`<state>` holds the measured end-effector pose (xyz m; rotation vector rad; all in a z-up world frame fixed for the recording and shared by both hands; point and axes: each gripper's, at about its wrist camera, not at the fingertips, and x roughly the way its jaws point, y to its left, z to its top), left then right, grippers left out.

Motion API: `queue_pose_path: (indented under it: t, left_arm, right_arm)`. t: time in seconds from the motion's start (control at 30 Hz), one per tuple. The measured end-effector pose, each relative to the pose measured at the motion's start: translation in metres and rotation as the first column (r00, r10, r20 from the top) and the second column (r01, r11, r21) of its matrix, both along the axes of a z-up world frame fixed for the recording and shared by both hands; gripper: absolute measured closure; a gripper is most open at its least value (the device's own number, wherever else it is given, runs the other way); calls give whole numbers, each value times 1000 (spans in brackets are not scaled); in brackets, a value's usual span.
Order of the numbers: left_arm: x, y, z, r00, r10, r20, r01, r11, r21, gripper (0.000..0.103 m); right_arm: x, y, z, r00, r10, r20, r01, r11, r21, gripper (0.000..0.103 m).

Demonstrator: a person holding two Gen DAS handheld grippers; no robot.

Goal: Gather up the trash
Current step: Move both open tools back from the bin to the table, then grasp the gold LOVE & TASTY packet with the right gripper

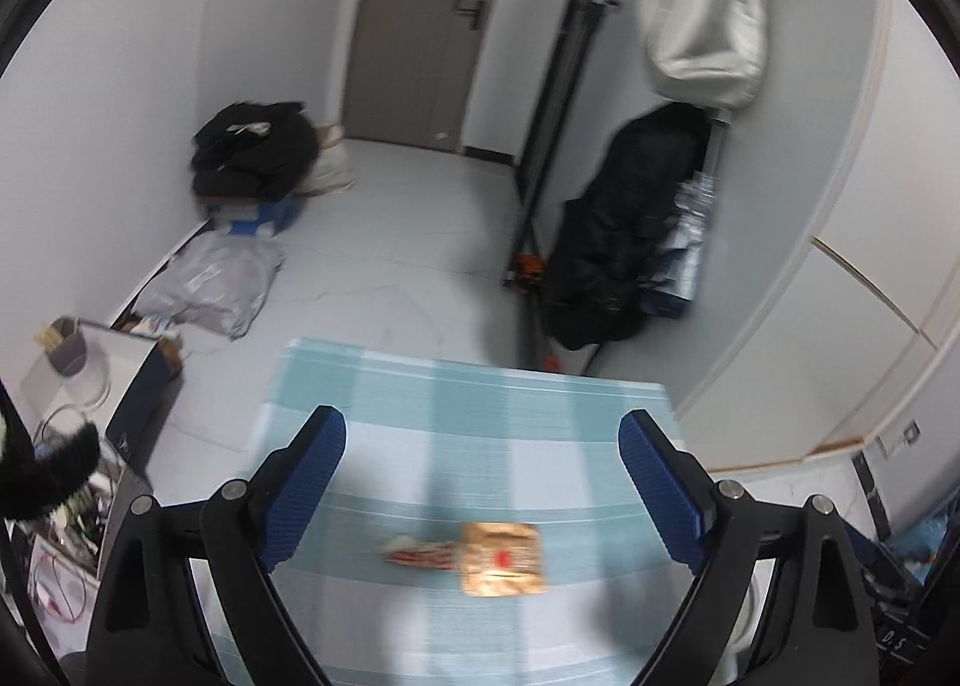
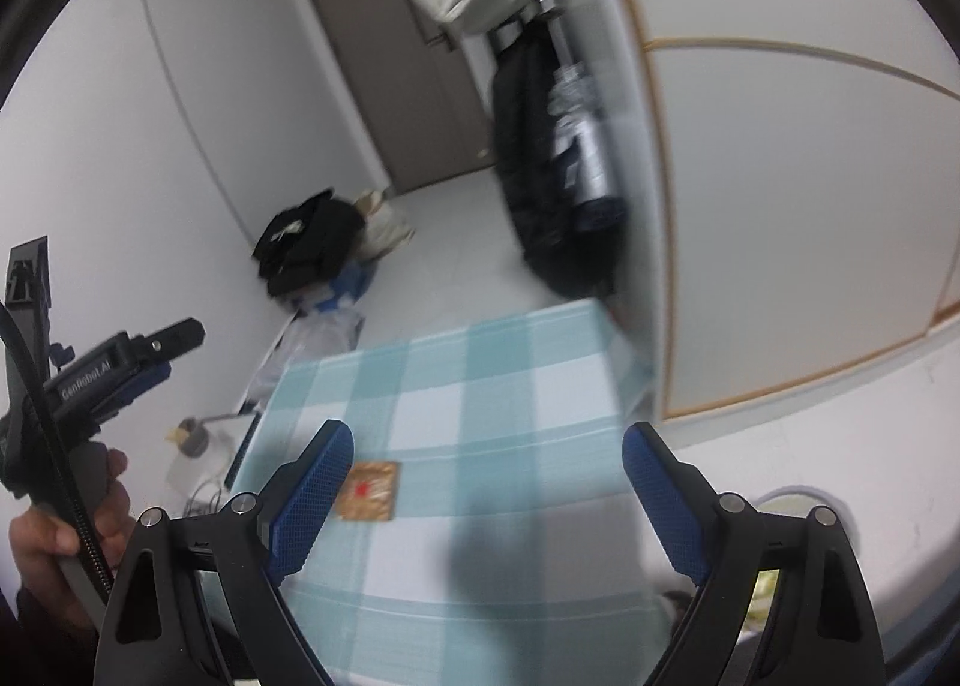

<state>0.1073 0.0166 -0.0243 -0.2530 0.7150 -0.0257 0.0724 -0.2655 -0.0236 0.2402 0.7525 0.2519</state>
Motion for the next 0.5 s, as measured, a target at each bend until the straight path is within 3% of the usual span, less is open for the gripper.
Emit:
queue_pose_path:
  t: [0.23,0.43,0.5]
  left_arm:
    - [7,53,-31,992,129,-8,-129,992,6,12]
    - [10,80,-49,988,152,-39,-152,988,18,12]
    - [11,88,-53,985,163,-62,-163,987,5,12]
  right_arm:
    - [32,66,-39,990,93,-110,-98,994,-39,12]
    - [48,116,-72,968,170,-186,-193,975,-109,13]
    - [54,133,-85,958,197,-209,-230,963,-144,17]
